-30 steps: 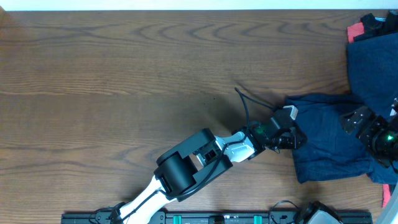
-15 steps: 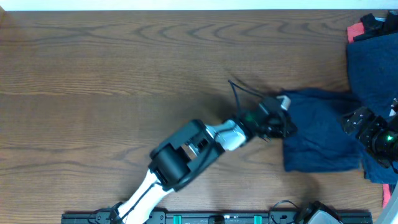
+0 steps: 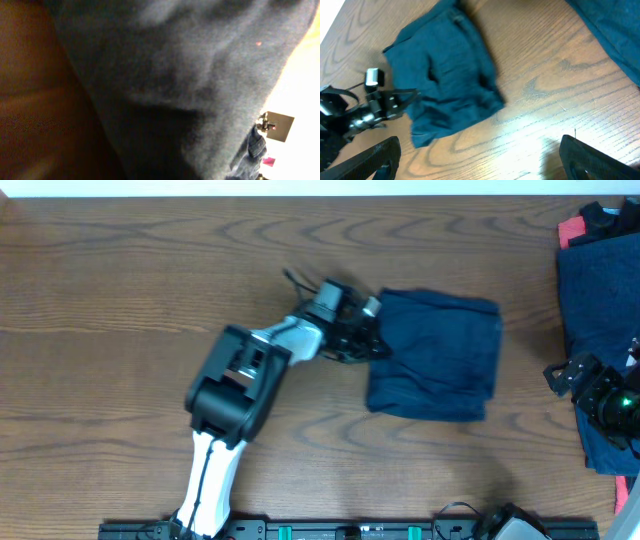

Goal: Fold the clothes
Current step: 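Drag the jeans leftward across the table with the left gripper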

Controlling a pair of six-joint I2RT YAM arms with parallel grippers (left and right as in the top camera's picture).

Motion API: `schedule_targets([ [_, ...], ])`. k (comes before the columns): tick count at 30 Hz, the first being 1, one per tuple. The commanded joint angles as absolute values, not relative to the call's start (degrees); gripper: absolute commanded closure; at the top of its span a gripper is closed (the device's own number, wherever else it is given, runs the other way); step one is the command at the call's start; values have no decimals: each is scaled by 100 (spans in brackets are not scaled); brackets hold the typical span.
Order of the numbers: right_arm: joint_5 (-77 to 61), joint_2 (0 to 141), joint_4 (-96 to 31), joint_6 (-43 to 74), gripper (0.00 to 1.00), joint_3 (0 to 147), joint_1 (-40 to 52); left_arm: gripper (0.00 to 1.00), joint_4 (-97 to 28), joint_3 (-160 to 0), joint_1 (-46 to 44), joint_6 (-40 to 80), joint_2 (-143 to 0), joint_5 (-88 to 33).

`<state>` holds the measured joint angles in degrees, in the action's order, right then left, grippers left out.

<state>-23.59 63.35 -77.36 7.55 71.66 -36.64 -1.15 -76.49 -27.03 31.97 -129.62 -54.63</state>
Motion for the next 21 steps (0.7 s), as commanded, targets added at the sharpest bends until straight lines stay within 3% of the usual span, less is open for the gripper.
schedule_targets([
  [1, -2401, 6326, -7749, 674, 1, 7231, -3688, 94, -652, -7518, -2064, 2263, -13139, -4993],
  [14, -2379, 6326, -7758, 674, 1, 7229, -3688, 94, -1496, -7572, -309, 875, -12809, -4993],
  [21, -2379, 6326, -7723, 674, 1, 7231, -3688, 94, -2810, -7905, 167, -373, -12693, -4713],
])
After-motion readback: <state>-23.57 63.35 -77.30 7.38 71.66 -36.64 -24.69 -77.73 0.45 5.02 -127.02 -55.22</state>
